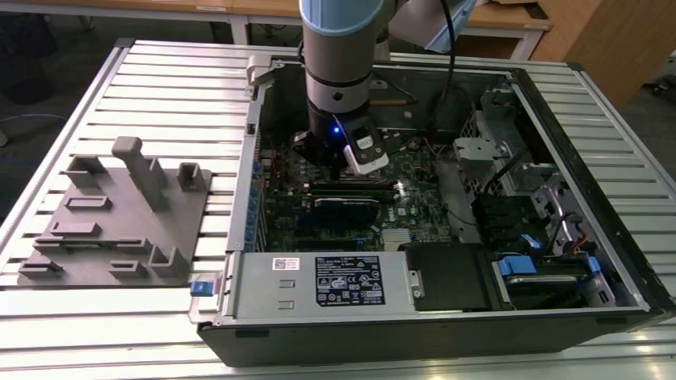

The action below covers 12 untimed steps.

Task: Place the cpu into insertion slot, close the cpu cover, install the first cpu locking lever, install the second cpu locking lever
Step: 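Install the second cpu locking lever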

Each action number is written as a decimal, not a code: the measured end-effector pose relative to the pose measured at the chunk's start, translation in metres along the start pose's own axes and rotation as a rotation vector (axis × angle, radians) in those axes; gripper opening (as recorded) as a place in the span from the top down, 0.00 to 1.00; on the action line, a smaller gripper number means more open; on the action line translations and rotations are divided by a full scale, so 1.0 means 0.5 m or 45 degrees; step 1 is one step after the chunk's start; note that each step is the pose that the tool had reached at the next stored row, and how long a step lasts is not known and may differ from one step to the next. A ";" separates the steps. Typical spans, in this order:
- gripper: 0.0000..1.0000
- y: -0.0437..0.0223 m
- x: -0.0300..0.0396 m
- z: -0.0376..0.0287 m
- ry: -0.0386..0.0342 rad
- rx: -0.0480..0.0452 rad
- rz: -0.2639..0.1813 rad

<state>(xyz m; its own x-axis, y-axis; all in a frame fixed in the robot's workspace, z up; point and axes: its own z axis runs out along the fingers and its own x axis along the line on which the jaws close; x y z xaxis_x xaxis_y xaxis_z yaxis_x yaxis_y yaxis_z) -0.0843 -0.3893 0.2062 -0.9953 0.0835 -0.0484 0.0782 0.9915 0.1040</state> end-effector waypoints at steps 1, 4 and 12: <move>0.90 -0.001 0.000 0.000 0.0001 0.000 0.000; 0.90 -0.009 -0.001 -0.001 0.0008 -0.011 0.001; 0.90 -0.021 -0.001 0.002 0.0043 -0.053 0.003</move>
<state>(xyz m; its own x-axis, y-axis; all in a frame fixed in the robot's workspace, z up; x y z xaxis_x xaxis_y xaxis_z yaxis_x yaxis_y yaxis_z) -0.0843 -0.3996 0.2044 -0.9953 0.0856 -0.0448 0.0782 0.9862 0.1456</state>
